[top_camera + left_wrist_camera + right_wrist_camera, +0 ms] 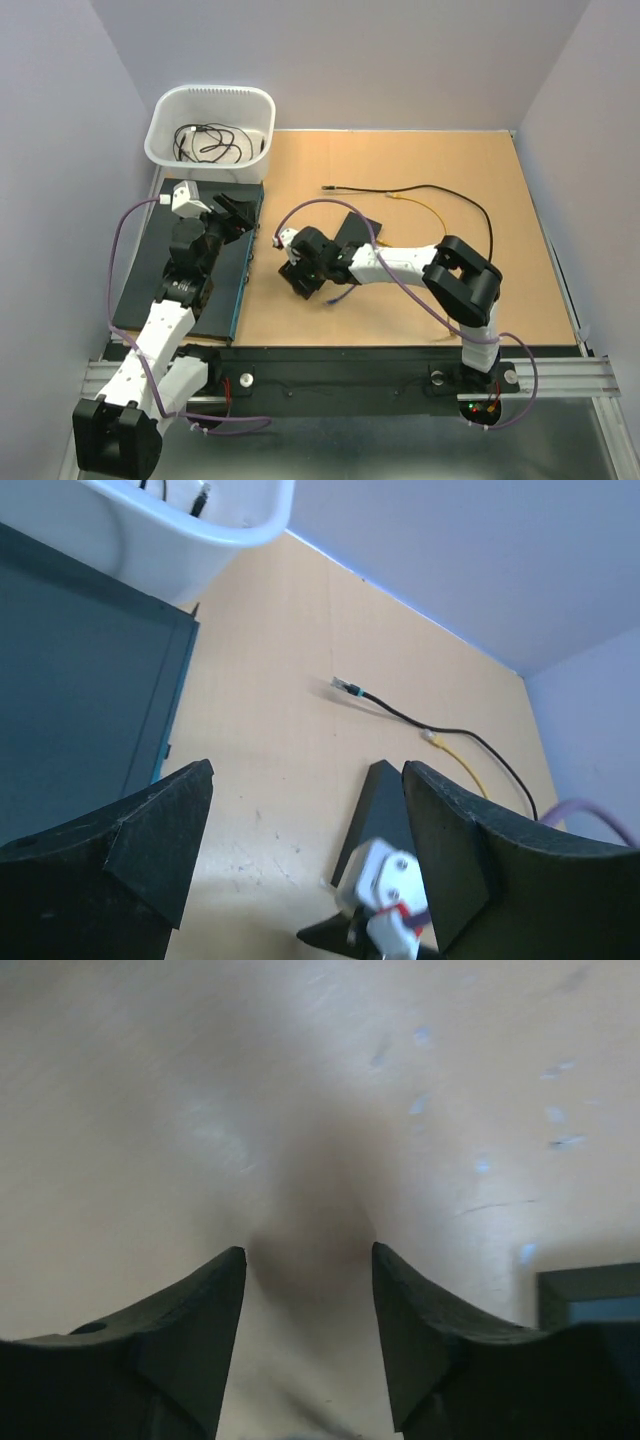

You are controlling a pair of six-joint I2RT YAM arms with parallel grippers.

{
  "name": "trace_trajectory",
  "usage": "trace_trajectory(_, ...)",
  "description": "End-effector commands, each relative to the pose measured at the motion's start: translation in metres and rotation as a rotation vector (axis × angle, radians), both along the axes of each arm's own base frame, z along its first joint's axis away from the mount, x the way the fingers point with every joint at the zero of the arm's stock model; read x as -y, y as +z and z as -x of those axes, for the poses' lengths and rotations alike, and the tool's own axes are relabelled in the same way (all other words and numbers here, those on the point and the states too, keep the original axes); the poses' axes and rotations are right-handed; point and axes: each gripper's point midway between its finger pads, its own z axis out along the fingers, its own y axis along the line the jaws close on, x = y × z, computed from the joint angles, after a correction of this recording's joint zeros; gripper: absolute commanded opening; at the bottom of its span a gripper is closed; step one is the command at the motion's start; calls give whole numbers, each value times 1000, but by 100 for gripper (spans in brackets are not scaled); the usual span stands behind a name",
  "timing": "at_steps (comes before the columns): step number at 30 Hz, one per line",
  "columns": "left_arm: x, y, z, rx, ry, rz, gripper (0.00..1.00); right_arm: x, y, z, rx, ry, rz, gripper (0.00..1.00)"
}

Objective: Insert the plug into the switch port

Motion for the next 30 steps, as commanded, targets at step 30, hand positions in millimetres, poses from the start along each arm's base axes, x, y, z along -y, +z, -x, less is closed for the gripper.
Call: trace_trajectory(30, 4, -30, -1, -41, -66, 7, 87, 135, 36, 58, 13, -315, 79, 100)
